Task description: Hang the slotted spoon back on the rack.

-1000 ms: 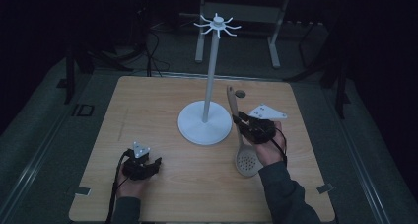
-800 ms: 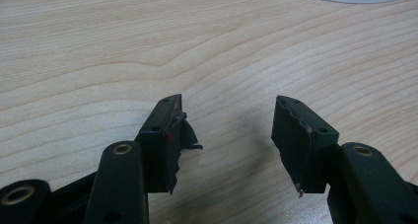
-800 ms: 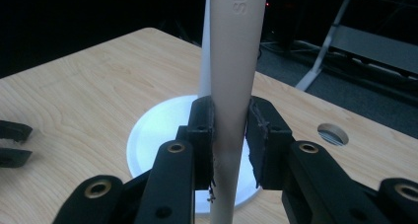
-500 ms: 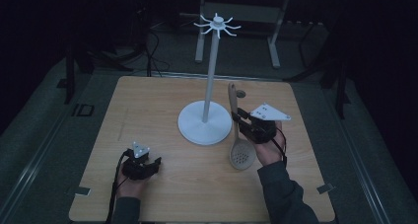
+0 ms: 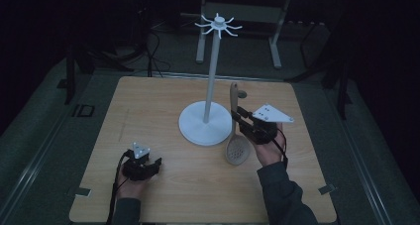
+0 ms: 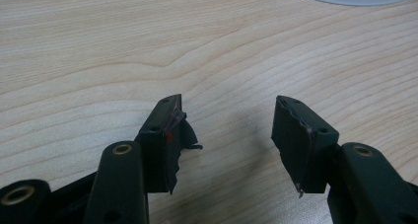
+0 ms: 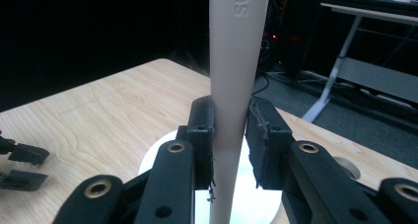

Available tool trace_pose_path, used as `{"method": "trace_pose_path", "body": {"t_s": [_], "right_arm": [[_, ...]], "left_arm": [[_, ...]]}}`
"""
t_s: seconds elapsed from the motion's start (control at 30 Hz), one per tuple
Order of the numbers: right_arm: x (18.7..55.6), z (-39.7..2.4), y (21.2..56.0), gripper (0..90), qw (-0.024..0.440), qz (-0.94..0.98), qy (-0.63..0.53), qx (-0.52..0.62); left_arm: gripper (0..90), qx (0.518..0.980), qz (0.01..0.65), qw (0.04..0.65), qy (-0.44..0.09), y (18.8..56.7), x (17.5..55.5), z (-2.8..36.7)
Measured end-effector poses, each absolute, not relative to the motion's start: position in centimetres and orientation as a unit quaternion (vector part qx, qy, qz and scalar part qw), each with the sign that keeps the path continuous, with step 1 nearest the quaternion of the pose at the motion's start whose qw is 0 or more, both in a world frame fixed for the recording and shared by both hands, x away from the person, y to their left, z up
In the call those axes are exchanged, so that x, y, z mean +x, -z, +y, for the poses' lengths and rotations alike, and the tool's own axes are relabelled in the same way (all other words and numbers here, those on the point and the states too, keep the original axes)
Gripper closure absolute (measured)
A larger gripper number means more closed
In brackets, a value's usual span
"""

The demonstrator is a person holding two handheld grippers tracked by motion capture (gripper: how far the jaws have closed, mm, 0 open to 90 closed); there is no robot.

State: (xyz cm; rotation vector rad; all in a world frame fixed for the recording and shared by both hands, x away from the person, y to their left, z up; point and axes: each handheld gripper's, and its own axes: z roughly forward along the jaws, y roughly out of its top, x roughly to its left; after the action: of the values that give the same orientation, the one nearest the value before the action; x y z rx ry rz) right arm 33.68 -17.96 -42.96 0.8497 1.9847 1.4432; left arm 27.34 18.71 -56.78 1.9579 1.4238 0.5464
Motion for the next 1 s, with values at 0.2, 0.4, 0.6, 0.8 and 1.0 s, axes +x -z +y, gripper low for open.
{"method": "trace_pose_path", "body": {"t_s": [0.2,0.4,0.6,0.8,1.0], "right_arm": [[33.48,-17.95,42.77,73.3,0.272,0.731,-0.547,0.304],[33.46,-17.96,42.70,73.4,0.274,0.726,-0.553,0.304],[33.49,-18.01,42.61,73.4,0.272,0.723,-0.559,0.303],[33.51,-17.95,42.43,73.4,0.274,0.721,-0.561,0.300],[33.62,-17.80,42.20,73.3,0.274,0.722,-0.561,0.299]], "left_arm": [[46.0,0.747,0.542,0.324,-0.208,56.78,27.35,18.72],[46.0,0.747,0.542,0.324,-0.208,56.80,27.36,18.75],[46.0,0.747,0.543,0.324,-0.208,56.80,27.37,18.75],[46.0,0.746,0.543,0.324,-0.209,56.80,27.36,18.75],[46.0,0.747,0.542,0.324,-0.208,56.79,27.35,18.74]]}}
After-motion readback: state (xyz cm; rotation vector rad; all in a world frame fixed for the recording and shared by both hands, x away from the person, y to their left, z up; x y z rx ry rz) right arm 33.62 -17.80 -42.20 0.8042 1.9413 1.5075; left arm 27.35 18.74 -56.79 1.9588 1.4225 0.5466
